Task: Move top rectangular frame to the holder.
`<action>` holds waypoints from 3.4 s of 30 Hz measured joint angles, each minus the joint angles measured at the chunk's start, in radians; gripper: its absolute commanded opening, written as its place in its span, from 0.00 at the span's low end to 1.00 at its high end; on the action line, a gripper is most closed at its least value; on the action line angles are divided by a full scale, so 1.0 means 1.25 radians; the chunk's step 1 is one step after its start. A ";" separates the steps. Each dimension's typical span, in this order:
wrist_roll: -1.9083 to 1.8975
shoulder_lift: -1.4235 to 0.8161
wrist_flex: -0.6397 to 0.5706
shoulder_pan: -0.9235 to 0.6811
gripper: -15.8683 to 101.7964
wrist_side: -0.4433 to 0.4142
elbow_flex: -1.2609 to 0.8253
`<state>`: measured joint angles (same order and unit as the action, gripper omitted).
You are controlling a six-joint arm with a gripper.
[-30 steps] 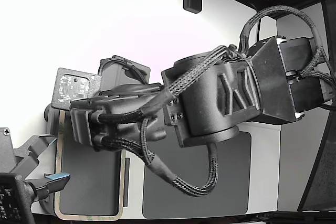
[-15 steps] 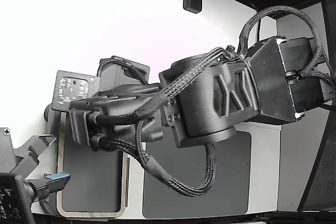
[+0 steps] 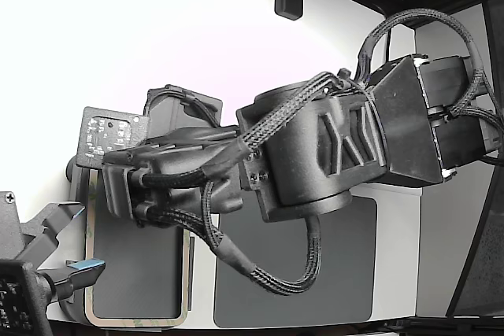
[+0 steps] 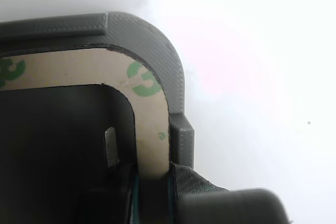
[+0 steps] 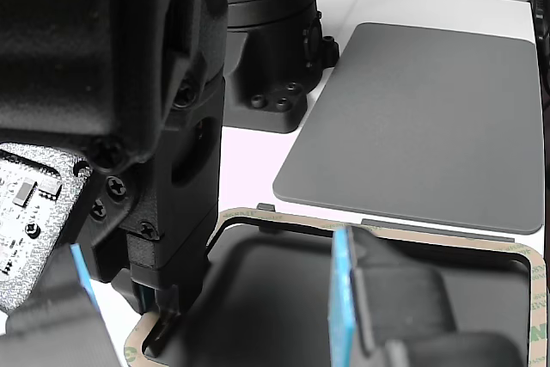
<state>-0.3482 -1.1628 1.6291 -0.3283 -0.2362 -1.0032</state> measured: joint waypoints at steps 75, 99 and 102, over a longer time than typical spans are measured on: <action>0.029 0.002 -0.031 0.006 0.98 0.025 -0.034; 0.101 -0.485 -0.168 0.043 0.98 -0.086 -0.356; 0.115 -0.580 -0.218 0.063 0.98 -0.093 -0.426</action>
<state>-0.2040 -1.8883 1.3560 -0.2500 -0.3528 -1.5355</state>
